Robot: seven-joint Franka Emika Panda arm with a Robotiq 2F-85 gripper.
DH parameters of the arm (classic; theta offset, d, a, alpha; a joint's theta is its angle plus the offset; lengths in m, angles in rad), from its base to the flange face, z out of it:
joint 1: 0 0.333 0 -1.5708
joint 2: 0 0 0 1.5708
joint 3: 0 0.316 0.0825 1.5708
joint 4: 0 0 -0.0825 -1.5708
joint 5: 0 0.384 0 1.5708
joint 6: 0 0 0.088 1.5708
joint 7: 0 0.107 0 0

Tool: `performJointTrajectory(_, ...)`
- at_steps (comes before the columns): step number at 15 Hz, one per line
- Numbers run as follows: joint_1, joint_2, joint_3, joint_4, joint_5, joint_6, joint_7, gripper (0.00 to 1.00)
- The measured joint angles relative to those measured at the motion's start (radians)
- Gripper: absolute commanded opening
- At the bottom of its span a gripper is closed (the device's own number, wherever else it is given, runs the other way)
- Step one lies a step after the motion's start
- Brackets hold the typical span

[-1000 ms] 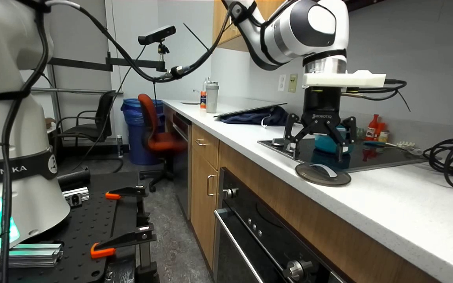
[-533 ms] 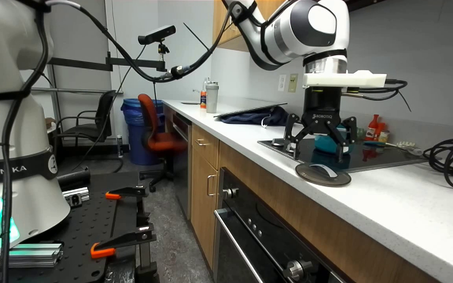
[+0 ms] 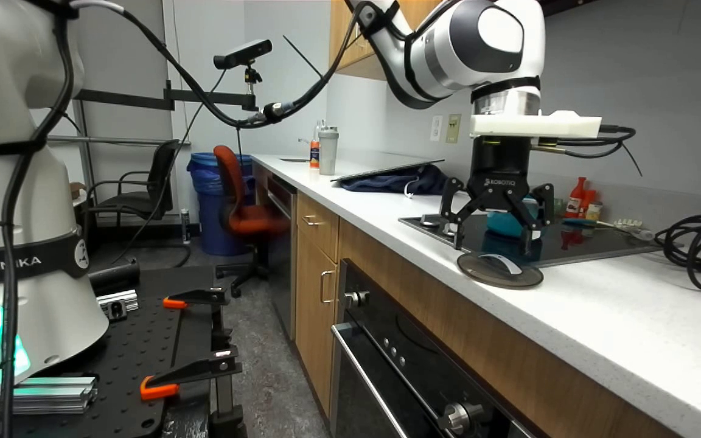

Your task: Pick up the lid and place it on top of the blue pot.

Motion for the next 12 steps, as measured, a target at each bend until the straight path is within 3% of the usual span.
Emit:
performJointTrajectory(1,-0.006,-0.001,-0.001,-0.001,0.002,0.0,0.0,1.0)
performJointTrajectory(2,-0.012,-0.001,-0.001,-0.001,0.004,0.0,-0.001,0.8)
performJointTrajectory(4,-0.024,-0.001,-0.002,-0.002,0.005,0.0,-0.003,0.7)
performJointTrajectory(12,-0.025,0.004,0.009,-0.003,0.005,0.0,-0.026,0.96)
